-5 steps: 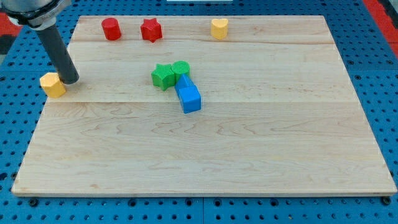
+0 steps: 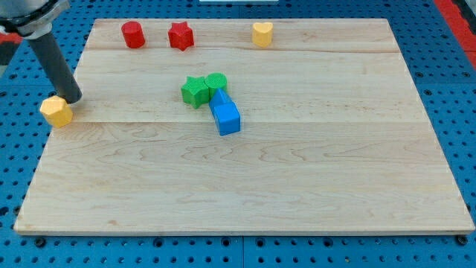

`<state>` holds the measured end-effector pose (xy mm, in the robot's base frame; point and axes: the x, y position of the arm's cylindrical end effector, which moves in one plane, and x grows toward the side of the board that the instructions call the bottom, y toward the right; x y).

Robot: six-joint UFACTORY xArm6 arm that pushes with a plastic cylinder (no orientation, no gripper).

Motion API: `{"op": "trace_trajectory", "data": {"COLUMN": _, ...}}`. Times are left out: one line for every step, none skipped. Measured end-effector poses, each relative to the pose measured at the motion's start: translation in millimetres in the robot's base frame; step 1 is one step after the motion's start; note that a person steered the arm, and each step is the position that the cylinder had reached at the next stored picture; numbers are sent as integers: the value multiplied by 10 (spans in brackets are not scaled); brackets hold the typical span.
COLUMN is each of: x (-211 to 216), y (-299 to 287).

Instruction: Push the yellow hexagon downwards

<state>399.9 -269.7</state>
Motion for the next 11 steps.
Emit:
{"op": "trace_trajectory", "data": {"x": -186, "y": 101}}
{"op": "trace_trajectory", "data": {"x": -425, "y": -159}}
{"op": "trace_trajectory", "data": {"x": -278, "y": -346}}
{"op": "trace_trajectory", "data": {"x": -120, "y": -350}}
{"op": "trace_trajectory", "data": {"x": 428, "y": -233}}
{"op": "trace_trajectory", "data": {"x": 677, "y": 28}}
{"op": "trace_trajectory", "data": {"x": 474, "y": 78}}
{"op": "trace_trajectory", "data": {"x": 786, "y": 430}}
{"op": "trace_trajectory", "data": {"x": 937, "y": 505}}
{"op": "trace_trajectory", "data": {"x": 1135, "y": 521}}
{"op": "trace_trajectory", "data": {"x": 671, "y": 761}}
